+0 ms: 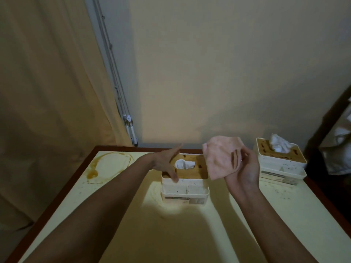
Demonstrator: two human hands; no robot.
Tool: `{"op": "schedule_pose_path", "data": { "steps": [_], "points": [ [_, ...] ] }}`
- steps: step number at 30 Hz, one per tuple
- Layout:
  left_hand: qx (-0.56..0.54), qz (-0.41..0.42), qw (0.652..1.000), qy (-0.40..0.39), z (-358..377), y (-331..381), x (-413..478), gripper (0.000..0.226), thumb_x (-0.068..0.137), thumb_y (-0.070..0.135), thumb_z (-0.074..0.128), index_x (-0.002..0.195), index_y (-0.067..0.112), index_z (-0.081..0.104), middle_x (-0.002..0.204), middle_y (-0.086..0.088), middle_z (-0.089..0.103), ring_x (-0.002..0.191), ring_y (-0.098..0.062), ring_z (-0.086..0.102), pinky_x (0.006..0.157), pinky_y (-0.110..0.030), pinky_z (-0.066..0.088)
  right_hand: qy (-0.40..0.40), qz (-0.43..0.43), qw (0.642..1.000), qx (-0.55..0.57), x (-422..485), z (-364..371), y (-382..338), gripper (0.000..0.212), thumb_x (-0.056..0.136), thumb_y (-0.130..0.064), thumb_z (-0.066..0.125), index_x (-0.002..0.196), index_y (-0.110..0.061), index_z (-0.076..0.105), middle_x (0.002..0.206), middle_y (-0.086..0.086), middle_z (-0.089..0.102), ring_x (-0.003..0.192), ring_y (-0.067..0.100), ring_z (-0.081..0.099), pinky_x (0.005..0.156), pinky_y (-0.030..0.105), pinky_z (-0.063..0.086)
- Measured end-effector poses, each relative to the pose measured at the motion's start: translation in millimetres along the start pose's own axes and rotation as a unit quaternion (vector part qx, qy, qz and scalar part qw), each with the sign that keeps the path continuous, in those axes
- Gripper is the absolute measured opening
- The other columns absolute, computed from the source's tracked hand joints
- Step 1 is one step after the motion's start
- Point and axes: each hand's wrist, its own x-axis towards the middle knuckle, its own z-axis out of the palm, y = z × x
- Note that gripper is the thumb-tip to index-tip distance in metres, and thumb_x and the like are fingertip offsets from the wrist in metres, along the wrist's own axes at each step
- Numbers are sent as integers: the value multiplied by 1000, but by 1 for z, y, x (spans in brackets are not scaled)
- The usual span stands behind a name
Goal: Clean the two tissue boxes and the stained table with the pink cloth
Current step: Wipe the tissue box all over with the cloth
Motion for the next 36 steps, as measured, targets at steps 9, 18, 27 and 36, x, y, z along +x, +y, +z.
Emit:
{"op": "schedule_pose_path", "data": {
  "steps": [9, 18, 27, 36],
  "points": [
    [-366, 52, 910, 188, 41, 62, -55, 49, 90, 62, 49, 106, 23, 73, 101, 8, 73, 97, -8, 67, 82, -23, 46, -65, 31, 996, -53, -21, 28, -10, 54, 94, -15, 55, 140, 11, 47, 136, 29, 57, 121, 35, 61, 103, 44, 52],
    [-499, 125, 841, 168, 44, 86, -113, 37, 95, 34, 58, 120, 9, 66, 113, -6, 73, 109, -21, 67, 95, -35, 50, -106, 27, 987, -116, -64, 62, -8, 32, 96, -3, 45, 124, 7, 59, 113, 25, 71, 101, 28, 72, 83, 39, 59],
    [-410, 115, 871, 244, 21, 84, -174, 29, 92, 26, 66, 109, 3, 69, 102, -9, 75, 101, -25, 69, 89, -36, 53, -24, -29, 928, -370, -98, 59, -19, 30, 89, -1, 66, 117, -13, 65, 98, 15, 76, 81, 22, 74, 61, 32, 57],
    [-360, 121, 887, 262, 9, 79, -215, 51, 77, 10, 82, 121, 21, 60, 89, -13, 67, 95, -20, 68, 94, -34, 52, -173, -76, 856, -482, -131, 68, -43, 59, 81, 4, 77, 130, -25, 61, 108, 20, 71, 92, 19, 72, 82, 30, 60]
  ]
}}
